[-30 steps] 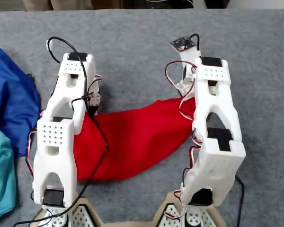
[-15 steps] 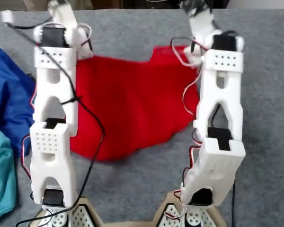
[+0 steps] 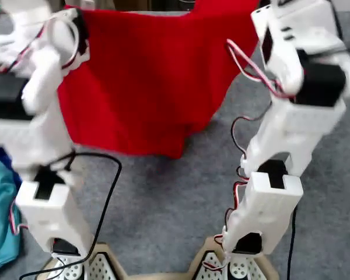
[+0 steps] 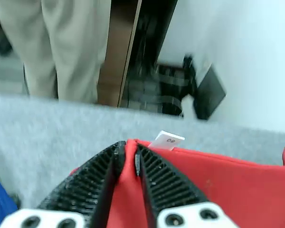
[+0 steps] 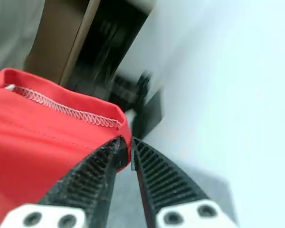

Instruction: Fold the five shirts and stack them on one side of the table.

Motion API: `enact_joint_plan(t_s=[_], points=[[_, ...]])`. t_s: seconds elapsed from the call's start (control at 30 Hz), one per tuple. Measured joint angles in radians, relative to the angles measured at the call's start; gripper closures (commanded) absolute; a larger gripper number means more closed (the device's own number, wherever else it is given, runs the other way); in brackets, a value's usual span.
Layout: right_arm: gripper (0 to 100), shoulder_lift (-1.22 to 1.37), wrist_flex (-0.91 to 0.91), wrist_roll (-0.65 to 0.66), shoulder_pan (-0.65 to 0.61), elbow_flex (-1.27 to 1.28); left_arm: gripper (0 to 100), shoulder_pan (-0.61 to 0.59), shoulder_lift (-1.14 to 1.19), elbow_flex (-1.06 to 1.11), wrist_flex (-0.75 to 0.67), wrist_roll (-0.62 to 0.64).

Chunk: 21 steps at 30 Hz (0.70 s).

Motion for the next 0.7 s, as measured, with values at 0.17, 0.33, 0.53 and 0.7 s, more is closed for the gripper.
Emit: enact_joint_plan(t_s=[0.17,0.33,0.53,0.7], points=[[99.4,-0.135,0.000,0.000,0.000,-0.015,98,-0.026,-0.166,0.011,0.000,-0.046],[99.4,-0.261,0.000,0.000,0.000,-0.025,98,-0.071,-0.330,0.178,0.000,-0.049],[99.4,-0.374,0.005,0.000,0.000,-0.031,98,-0.081,-0.554,0.473,0.000,-0.054],[99.4,-0.476,0.005,0.000,0.061,-0.032,98,-0.081,-0.740,0.677,0.000,-0.057]])
